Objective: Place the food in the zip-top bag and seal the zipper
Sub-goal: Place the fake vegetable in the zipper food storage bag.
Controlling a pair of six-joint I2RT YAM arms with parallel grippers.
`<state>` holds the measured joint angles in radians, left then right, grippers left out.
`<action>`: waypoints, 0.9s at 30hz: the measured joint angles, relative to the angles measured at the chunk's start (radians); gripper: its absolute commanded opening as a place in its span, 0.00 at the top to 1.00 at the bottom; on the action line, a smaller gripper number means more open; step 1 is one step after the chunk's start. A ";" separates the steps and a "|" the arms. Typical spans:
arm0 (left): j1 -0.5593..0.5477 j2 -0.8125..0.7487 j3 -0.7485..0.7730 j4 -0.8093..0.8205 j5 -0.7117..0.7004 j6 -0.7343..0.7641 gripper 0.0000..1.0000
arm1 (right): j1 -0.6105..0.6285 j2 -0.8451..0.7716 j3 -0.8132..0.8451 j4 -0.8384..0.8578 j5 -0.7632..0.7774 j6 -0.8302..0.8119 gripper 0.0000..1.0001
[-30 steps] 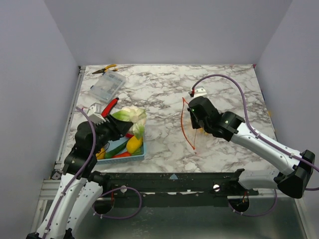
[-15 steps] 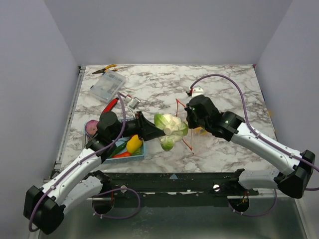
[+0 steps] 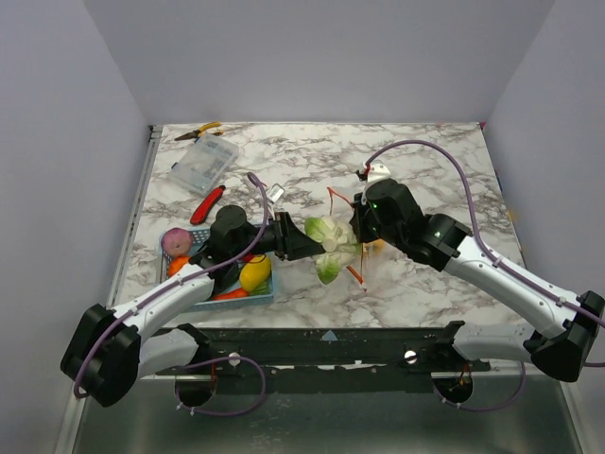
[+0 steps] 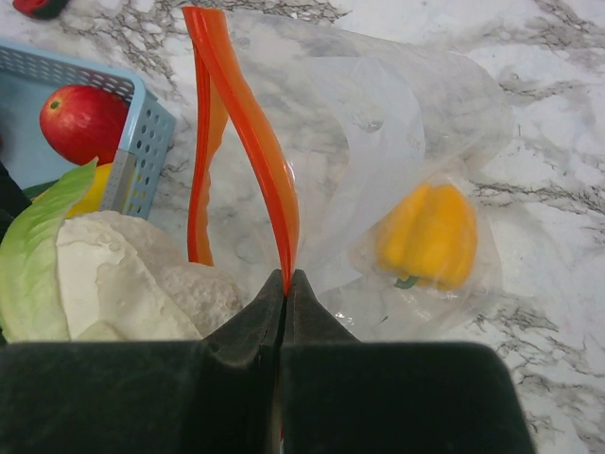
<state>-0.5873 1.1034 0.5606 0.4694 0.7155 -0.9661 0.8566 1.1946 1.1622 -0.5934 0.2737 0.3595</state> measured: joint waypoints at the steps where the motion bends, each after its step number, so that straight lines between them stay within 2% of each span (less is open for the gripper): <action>1: 0.000 0.008 0.001 -0.005 -0.005 0.001 1.00 | -0.001 0.000 -0.002 0.001 -0.002 0.000 0.99; 6: -0.006 0.026 0.088 -0.216 -0.084 0.025 1.00 | -0.006 0.000 -0.004 0.001 -0.002 -0.001 0.99; 10: -0.009 0.055 0.217 -0.499 -0.233 0.049 1.00 | -0.007 0.001 -0.004 0.021 -0.020 0.002 0.99; 14: -0.008 0.068 0.267 -0.647 -0.332 0.037 1.00 | -0.005 0.006 -0.009 0.054 -0.073 0.007 0.99; 18: -0.007 0.068 0.263 -0.667 -0.329 0.011 1.00 | -0.005 0.020 -0.021 0.087 -0.131 0.013 0.99; 24: -0.042 0.050 0.203 -0.514 -0.320 0.028 1.00 | -0.006 0.022 -0.045 0.128 -0.216 0.027 0.99; 27: -0.066 0.051 0.209 -0.521 -0.335 0.074 1.00 | -0.007 0.014 -0.055 0.134 -0.248 0.034 0.99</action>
<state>-0.6533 1.1545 0.7700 -0.0517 0.3805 -0.8917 0.8497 1.2091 1.1076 -0.4595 0.0261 0.3935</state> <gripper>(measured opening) 0.414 0.008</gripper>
